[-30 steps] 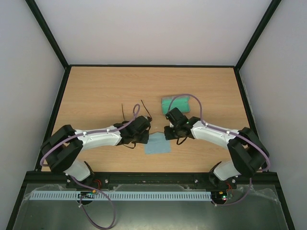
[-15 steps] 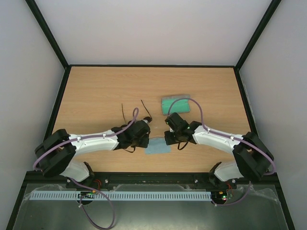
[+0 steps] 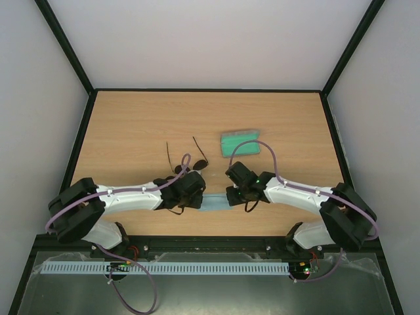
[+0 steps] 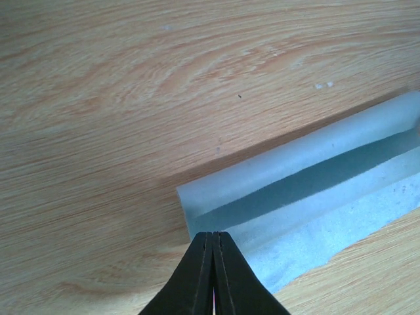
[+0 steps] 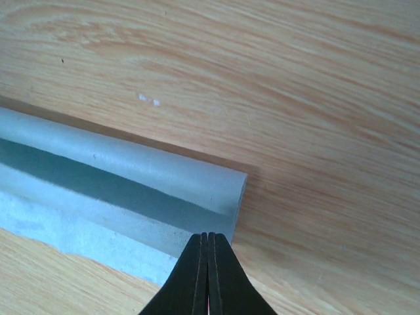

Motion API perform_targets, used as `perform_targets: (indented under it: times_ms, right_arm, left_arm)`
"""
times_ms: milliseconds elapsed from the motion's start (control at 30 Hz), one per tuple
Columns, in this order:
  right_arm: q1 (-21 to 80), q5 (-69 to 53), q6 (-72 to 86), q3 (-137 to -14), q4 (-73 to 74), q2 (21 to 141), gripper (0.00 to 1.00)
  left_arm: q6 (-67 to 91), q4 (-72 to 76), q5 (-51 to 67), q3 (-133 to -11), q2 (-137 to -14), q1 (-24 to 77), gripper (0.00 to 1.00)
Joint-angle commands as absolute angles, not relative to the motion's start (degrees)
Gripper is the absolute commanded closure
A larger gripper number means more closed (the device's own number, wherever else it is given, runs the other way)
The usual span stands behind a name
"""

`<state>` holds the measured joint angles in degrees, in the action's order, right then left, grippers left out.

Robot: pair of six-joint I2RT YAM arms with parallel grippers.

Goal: Organize the sunglasses
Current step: Fold the glasses cleaning cloth at the center of the board.

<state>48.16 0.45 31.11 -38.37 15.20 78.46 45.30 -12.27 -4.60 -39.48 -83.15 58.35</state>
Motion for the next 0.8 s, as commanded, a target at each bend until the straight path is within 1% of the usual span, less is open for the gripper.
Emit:
perform_targets:
  times_ms: [0, 767]
  right_arm:
    - [48.97, 0.89, 32.38, -36.8, 17.4, 76.62, 0.99]
    - [49.74, 0.35, 33.39, -35.36, 16.89, 75.0, 0.99]
  left_arm:
    - [46.03, -12.12, -5.3, -38.59, -82.39, 59.12, 0.98]
    - [47.2, -12.55, -5.89, -38.39, -82.46, 60.76, 0.98]
